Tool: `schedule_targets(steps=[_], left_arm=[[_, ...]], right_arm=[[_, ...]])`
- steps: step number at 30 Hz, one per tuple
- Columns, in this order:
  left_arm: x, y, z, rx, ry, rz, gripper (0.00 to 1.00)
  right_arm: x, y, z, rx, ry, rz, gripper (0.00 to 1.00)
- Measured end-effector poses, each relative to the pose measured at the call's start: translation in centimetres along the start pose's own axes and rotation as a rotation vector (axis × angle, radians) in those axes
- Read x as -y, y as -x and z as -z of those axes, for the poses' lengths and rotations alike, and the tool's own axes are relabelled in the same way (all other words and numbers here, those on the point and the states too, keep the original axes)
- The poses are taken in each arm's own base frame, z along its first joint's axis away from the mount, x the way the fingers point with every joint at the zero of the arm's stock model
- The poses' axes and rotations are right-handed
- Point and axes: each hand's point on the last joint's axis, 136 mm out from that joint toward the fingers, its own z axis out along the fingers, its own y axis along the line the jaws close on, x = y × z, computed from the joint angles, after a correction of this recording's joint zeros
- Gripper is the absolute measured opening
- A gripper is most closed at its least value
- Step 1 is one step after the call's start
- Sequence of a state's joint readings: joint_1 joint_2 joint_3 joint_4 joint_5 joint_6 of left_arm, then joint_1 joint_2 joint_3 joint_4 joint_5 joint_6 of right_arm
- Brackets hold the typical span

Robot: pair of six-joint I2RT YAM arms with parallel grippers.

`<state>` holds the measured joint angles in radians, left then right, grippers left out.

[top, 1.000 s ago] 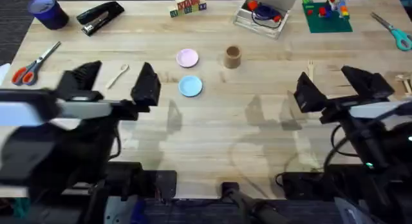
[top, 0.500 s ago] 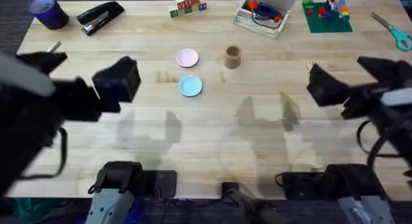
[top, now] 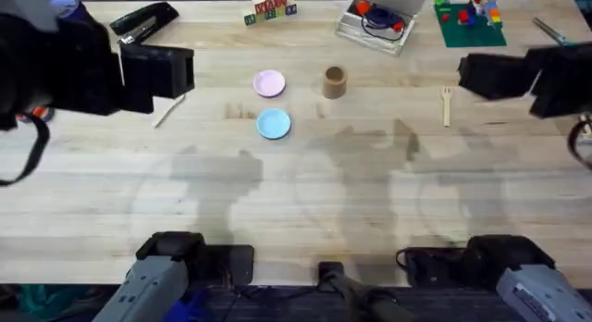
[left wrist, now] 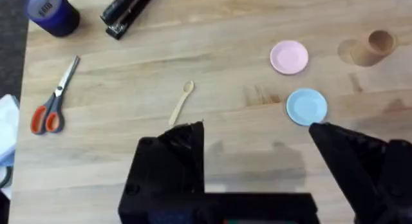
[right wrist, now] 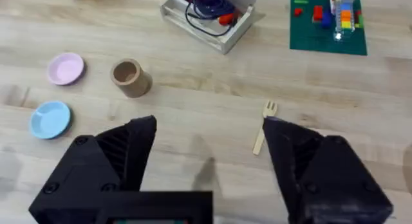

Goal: Pick up a utensil and set it on the pink plate, then put the other utensil in the container.

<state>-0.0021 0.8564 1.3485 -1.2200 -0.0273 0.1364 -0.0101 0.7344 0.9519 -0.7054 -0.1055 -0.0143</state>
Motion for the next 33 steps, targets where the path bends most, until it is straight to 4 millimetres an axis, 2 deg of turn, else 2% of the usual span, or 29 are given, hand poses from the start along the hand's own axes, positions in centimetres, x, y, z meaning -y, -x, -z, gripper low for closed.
schedule_targets(steps=[6, 12, 20, 33], left_arm=[[0.0, -0.2, -0.6, -0.112, -0.016, -0.008, 0.993], [-0.4, -0.1, -1.2, -0.144, 0.007, -0.013, 0.993], [-1.1, -0.5, -1.0, -0.161, 0.048, -0.016, 0.994], [-1.2, -0.5, -1.0, -0.163, 0.052, -0.017, 0.993]], right_arm=[[-0.1, 1.5, 0.8, -0.081, 0.001, -0.011, 0.994], [-0.1, 2.2, 1.0, -0.115, 0.001, -0.016, 0.995], [-0.1, 2.0, 1.0, -0.126, 0.002, -0.017, 0.996], [-0.2, 0.7, 1.2, -0.179, 0.002, -0.025, 0.996]])
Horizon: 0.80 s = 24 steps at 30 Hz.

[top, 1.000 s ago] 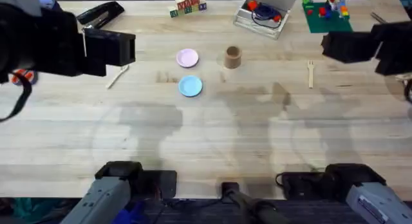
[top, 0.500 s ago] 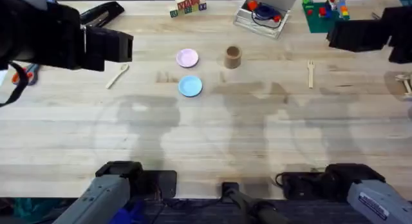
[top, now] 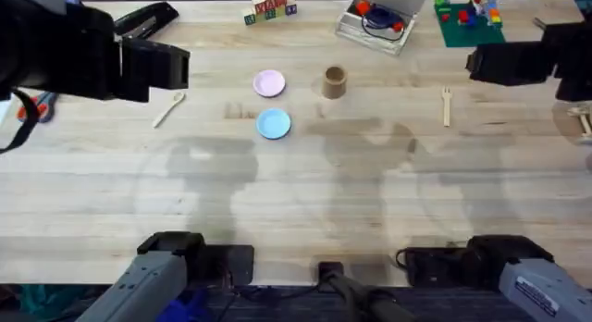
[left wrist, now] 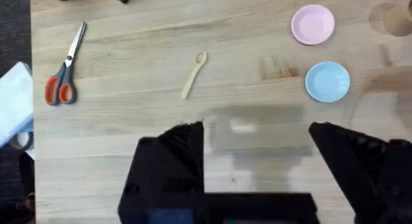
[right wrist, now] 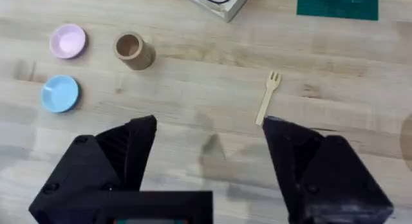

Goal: Pick up a utensil and set it on the pink plate, then put the other utensil in the container.

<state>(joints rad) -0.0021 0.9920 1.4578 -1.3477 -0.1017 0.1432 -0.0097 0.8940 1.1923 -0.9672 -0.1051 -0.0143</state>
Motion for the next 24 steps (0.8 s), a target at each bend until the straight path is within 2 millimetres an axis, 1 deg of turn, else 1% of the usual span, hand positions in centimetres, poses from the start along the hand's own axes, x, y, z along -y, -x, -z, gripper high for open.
schedule_targets(steps=[8, 13, 16, 18, 20, 24], left_arm=[[0.0, 0.0, 0.0, 0.001, 0.0, -0.014, 0.993], [0.3, -0.1, 0.0, -0.006, -0.015, -0.151, 0.991], [0.4, -0.2, -0.5, -0.029, -0.028, -0.216, 0.99], [0.0, -0.3, -1.2, -0.064, -0.031, -0.233, 0.99], [-0.5, -0.7, -2.4, -0.122, -0.037, -0.241, 0.99], [-1.4, -1.6, -5.5, -0.243, -0.1, -0.252, 0.993]], right_arm=[[0.0, 0.0, 0.0, 0.0, 0.0, 0.0, 0.996], [0.0, 0.0, 0.0, 0.0, 0.0, 0.0, 0.996], [0.0, 0.0, 0.0, 0.0, 0.0, 0.0, 0.996], [0.0, 0.0, 0.0, 0.0, 0.0, 0.0, 0.996], [0.0, 0.0, 0.0, 0.0, 0.0, 0.0, 0.996], [0.0, 0.0, 0.0, 0.0, 0.0, 0.0, 0.995]])
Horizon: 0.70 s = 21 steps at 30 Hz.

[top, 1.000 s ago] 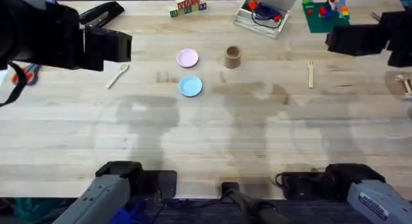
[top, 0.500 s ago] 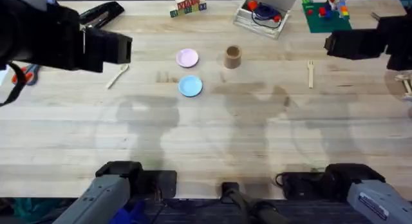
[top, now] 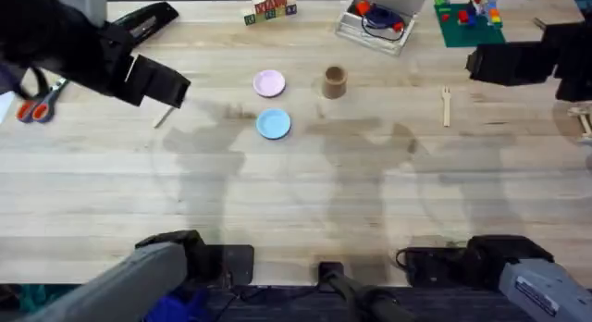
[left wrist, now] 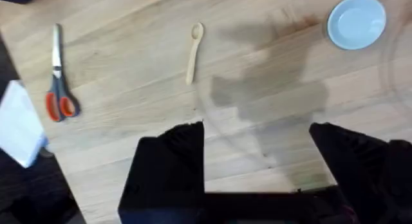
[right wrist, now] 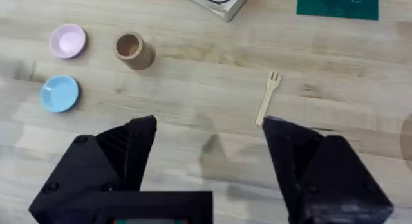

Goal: Pick up a utensil and set it on the pink plate, then put the other utensil in the container.

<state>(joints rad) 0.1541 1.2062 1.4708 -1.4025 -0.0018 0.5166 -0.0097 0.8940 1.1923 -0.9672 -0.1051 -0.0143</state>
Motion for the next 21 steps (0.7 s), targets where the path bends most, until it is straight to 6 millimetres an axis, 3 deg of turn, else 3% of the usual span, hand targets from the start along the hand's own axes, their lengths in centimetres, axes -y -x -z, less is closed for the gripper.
schedule_targets(steps=[11, 21], left_arm=[[-5.4, -0.9, -7.9, -0.1, -0.153, 0.008, 0.993], [-7.5, -1.2, -14.0, -0.14, -0.221, -0.042, 0.993]], right_arm=[[0.0, 0.0, 0.0, 0.0, 0.0, 0.0, 0.996], [0.0, 0.0, 0.0, 0.0, 0.0, 0.0, 0.996]])
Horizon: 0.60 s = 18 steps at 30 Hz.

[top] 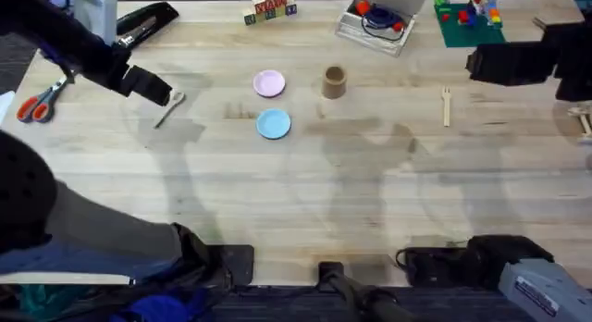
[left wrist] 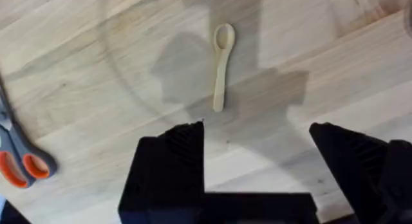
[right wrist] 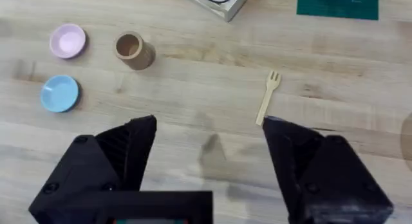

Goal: Pick up a utensil and set it on the pink plate, then put the other utensil in the container.

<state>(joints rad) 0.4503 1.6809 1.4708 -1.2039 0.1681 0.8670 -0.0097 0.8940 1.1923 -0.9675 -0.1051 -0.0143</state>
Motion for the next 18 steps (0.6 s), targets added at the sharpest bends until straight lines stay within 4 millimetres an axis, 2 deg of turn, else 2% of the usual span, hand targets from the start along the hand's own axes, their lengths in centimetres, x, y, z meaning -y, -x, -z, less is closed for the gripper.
schedule_targets(steps=[8, 18], left_arm=[[-0.1, -0.1, -3.4, -0.034, -0.088, -0.028, 0.995], [-0.8, 0.2, -6.1, -0.04, -0.119, -0.091, 0.995]], right_arm=[[0.0, 0.0, 0.0, 0.0, 0.0, 0.0, 0.995], [0.0, 0.0, 0.0, 0.0, 0.0, 0.0, 0.996]])
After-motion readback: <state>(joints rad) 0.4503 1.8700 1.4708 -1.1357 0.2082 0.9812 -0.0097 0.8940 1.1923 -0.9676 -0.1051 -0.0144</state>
